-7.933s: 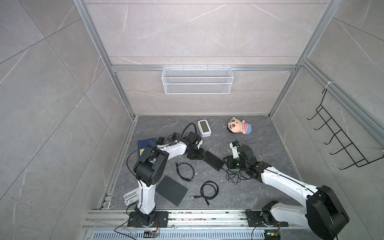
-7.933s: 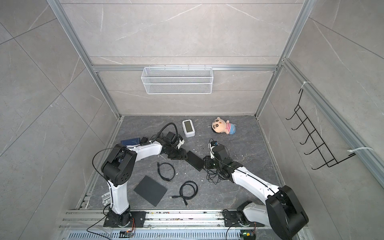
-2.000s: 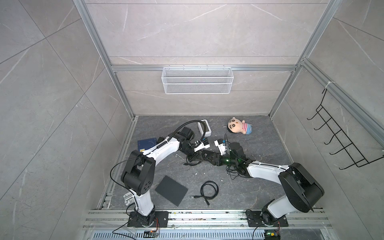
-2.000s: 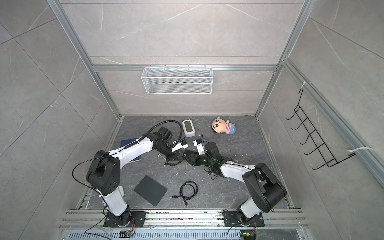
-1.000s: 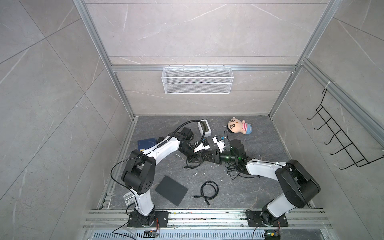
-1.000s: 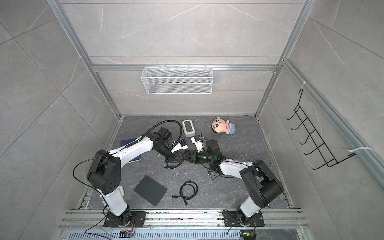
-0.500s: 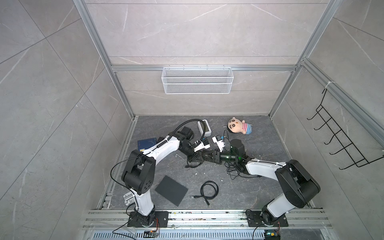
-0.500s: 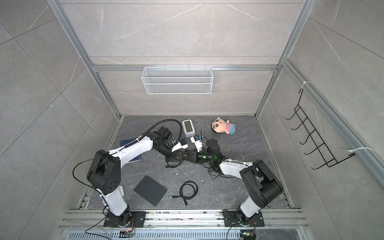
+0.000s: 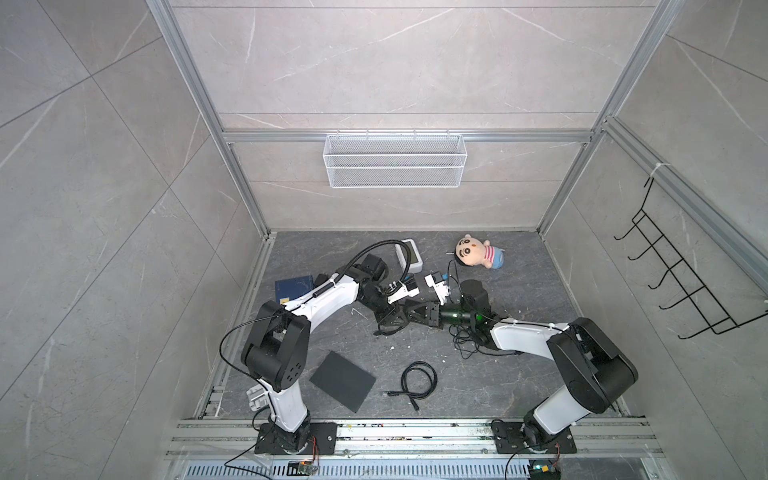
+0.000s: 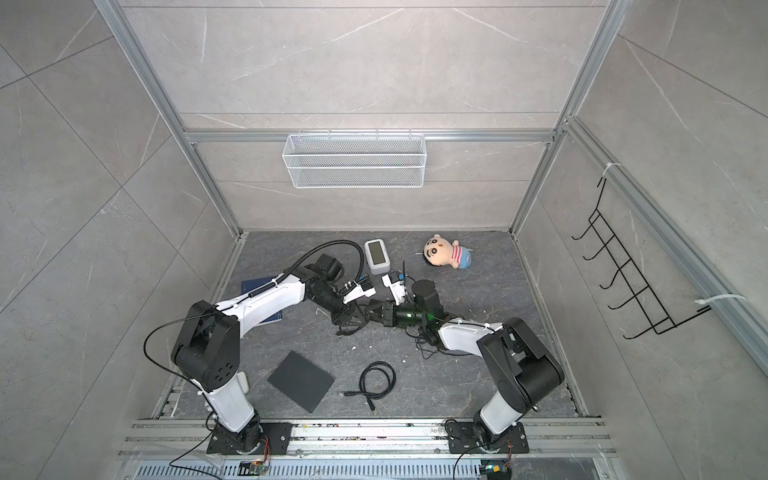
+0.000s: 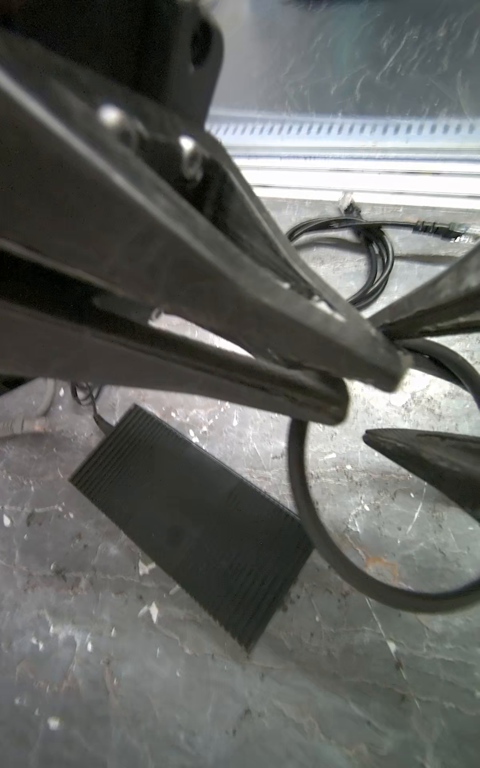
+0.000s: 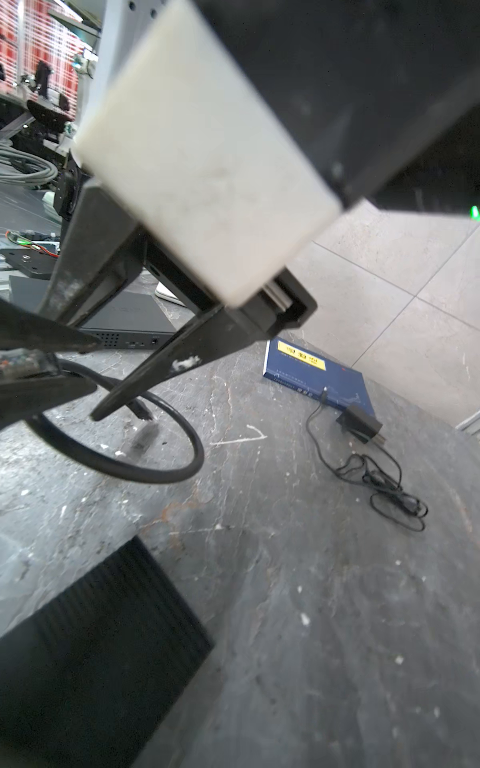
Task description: Insert the plug into the switch port
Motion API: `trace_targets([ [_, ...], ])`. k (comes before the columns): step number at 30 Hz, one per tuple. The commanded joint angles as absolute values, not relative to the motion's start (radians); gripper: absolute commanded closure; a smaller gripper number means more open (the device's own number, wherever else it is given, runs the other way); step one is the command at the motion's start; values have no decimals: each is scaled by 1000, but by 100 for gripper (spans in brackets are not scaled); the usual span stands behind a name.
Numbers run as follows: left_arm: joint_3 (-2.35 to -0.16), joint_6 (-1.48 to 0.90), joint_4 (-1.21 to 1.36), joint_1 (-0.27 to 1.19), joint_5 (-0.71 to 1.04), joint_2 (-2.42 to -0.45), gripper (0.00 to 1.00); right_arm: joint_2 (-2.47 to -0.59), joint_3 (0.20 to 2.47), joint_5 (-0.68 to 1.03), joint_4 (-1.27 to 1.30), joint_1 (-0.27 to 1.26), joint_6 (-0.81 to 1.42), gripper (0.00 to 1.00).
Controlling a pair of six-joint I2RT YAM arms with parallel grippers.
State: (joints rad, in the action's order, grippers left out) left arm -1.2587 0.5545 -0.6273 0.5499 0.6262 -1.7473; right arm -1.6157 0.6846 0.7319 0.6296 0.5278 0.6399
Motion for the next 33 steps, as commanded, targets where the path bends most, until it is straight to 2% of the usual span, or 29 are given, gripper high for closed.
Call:
trace_targets([
  [1,-1178,482,-440,550,543,-1648,55,-1563,696,666,468,528,725,91],
  [5,-1052,421,-266,572,521,-1576,52,-1546,731,632,322,528,822,91],
  [13,-928,333,-45,660,420,-1554,51,-1544,738,626,303,528,1043,91],
  [28,-908,218,40,663,410,-1474,52,-1492,775,514,155,543,1052,92],
  [33,-925,175,54,676,463,-1483,52,-1494,785,490,151,553,1061,92],
])
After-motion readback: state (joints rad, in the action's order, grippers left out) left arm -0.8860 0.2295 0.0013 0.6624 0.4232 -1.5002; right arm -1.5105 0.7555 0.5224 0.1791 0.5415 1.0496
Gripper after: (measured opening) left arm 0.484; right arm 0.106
